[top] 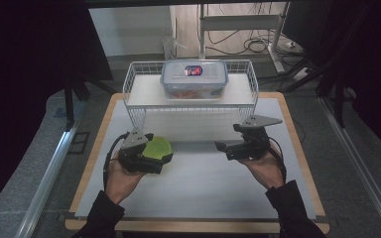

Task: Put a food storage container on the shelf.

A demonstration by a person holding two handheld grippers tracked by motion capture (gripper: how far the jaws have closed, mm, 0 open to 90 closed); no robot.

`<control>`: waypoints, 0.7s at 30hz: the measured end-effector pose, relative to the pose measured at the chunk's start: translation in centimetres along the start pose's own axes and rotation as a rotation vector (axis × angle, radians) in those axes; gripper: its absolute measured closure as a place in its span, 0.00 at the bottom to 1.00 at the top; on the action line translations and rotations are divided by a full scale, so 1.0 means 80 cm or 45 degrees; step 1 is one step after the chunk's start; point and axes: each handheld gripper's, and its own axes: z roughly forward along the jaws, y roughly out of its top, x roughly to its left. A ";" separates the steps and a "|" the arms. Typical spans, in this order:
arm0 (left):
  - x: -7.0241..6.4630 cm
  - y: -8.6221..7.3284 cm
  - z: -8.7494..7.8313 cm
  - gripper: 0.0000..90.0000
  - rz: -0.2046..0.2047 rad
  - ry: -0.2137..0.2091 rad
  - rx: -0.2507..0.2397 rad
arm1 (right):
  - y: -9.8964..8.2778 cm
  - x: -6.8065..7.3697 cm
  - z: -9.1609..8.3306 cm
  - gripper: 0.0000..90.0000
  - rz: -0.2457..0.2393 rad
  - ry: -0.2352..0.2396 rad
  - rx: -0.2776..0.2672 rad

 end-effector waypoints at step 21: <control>-0.034 -0.100 -0.015 0.04 0.039 0.049 0.033 | -0.101 0.020 -0.006 0.02 0.048 0.027 0.065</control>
